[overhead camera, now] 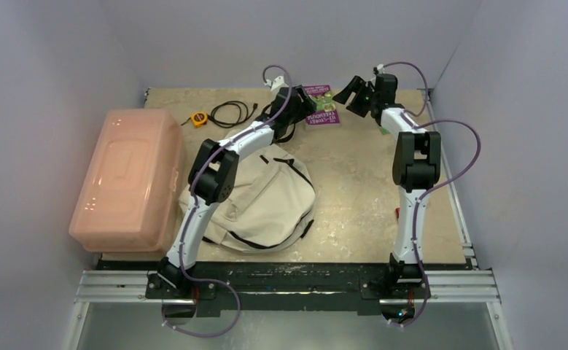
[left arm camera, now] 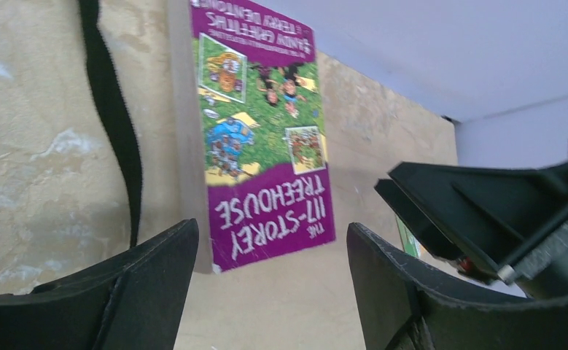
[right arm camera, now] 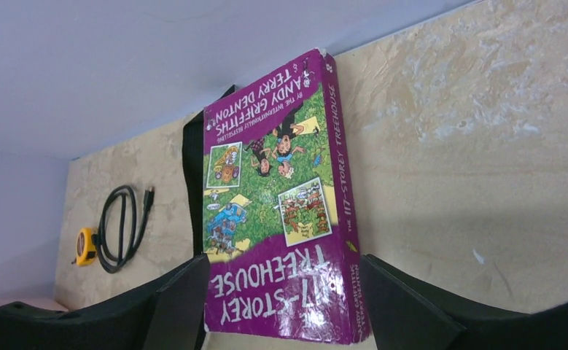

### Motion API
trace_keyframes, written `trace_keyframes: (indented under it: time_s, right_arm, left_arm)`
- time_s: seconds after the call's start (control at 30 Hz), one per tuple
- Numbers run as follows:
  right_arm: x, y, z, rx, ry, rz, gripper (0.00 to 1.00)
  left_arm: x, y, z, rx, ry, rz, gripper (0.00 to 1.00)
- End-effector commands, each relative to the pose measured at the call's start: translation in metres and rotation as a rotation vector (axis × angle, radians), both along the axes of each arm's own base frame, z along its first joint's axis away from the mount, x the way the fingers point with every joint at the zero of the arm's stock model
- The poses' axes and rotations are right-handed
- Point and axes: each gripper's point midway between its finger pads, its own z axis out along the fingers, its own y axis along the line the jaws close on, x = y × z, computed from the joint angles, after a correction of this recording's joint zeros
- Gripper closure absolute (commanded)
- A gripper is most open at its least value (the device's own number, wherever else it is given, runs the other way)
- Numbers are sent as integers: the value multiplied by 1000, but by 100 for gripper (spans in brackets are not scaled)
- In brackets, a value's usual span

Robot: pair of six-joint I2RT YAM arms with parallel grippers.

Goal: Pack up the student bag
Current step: Pick up the book from the center of the board.

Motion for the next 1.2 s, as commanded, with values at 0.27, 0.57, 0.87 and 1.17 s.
trace_keyframes:
  time_s: [0.27, 0.57, 0.87, 1.17]
  right_arm:
    - [8, 11, 4, 27, -44, 87, 22]
    - [6, 14, -9, 52, -21, 89, 23]
    - [3, 18, -15, 70, -8, 104, 24]
    - [5, 20, -19, 104, 4, 96, 24]
  left_arm:
    - [37, -6, -8, -237, -4, 168, 40]
    - [35, -18, -21, -262, 57, 131, 39]
    - [27, -7, 11, -86, -99, 34, 30]
    - [30, 6, -1, -112, -58, 59, 33]
